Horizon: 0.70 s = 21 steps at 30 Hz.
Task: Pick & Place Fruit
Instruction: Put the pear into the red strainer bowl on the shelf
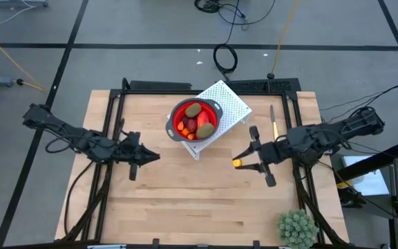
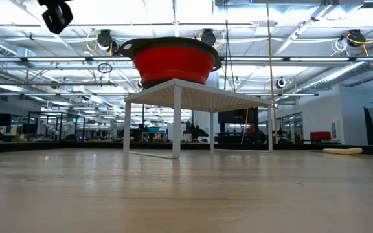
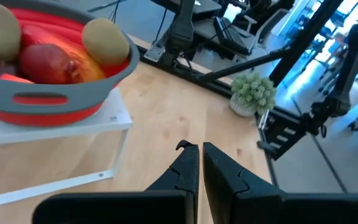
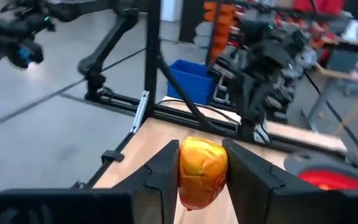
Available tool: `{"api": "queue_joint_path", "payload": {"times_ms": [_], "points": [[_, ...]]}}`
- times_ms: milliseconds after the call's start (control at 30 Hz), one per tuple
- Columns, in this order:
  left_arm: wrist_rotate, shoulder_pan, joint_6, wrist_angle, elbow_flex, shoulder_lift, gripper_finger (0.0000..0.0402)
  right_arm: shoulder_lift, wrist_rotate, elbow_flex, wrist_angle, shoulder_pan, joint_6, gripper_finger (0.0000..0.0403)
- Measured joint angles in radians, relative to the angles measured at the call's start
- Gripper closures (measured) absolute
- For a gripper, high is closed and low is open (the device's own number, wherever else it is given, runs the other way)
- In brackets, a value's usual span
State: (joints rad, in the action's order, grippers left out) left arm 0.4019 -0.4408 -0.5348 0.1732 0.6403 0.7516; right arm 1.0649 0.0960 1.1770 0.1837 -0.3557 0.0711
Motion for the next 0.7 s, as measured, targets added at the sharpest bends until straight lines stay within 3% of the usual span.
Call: {"api": "queue_joint_path", "payload": {"times_ms": [300,700], "points": [[-0.002,0.000,-0.092,-0.101,0.000,0.105,0.0382,-0.013,-0.103,0.000,0.002,0.000,0.297,0.0295],[-0.010,0.000,-0.176,-0.168,0.000,0.139,0.0382,-0.013,-0.100,0.000,0.000,0.000,0.653,0.0296]]}}
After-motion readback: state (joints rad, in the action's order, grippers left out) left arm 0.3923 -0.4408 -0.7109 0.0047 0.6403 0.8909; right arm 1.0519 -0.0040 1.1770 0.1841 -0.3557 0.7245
